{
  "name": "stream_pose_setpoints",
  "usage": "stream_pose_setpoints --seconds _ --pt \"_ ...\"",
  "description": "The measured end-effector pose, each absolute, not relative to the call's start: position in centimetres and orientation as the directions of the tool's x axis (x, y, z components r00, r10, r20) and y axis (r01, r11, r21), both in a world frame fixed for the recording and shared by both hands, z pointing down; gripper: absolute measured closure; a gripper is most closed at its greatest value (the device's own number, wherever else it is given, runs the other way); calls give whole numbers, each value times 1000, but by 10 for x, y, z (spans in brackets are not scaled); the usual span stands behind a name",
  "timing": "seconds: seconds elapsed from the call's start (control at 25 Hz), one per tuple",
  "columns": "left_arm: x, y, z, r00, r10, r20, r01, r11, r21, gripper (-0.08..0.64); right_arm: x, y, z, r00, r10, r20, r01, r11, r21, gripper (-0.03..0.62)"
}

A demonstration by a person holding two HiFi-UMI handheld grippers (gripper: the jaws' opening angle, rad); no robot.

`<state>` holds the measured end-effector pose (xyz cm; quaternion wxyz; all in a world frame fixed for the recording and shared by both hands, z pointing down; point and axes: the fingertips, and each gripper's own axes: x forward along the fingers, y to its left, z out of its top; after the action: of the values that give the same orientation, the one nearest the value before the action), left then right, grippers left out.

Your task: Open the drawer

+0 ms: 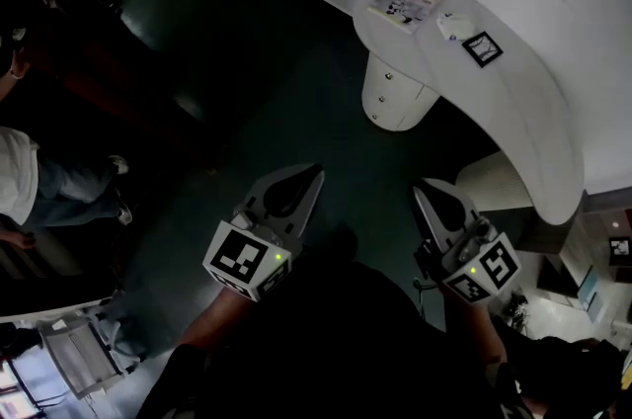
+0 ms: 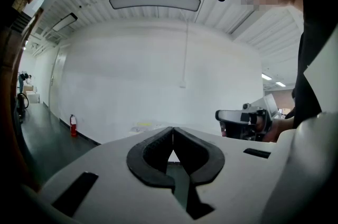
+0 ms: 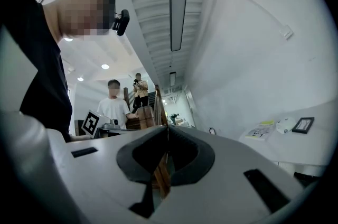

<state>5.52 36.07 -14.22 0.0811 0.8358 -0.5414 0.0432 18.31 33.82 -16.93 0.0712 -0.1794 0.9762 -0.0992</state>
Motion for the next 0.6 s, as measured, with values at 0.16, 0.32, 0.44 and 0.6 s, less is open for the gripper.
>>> stream_pose_setpoints --seconds 0.16,0.32,0.44,0.6 --pt "51 333 -144 417 -896 152 -909 -410 74 546 178 316 -167 -925 -367 -98 -337 912 -233 575" --pt "41 305 -141 434 -887 156 -901 -424 95 546 168 290 -166 -917 -388 -90 -359 903 -235 575" --pt "27 279 -140 460 -876 147 -888 -449 101 546 154 268 -166 -906 -416 -86 -388 893 -229 575" --pt "3 235 -149 511 -848 140 -859 -500 104 546 130 230 -175 -879 -470 -83 -442 868 -227 575"
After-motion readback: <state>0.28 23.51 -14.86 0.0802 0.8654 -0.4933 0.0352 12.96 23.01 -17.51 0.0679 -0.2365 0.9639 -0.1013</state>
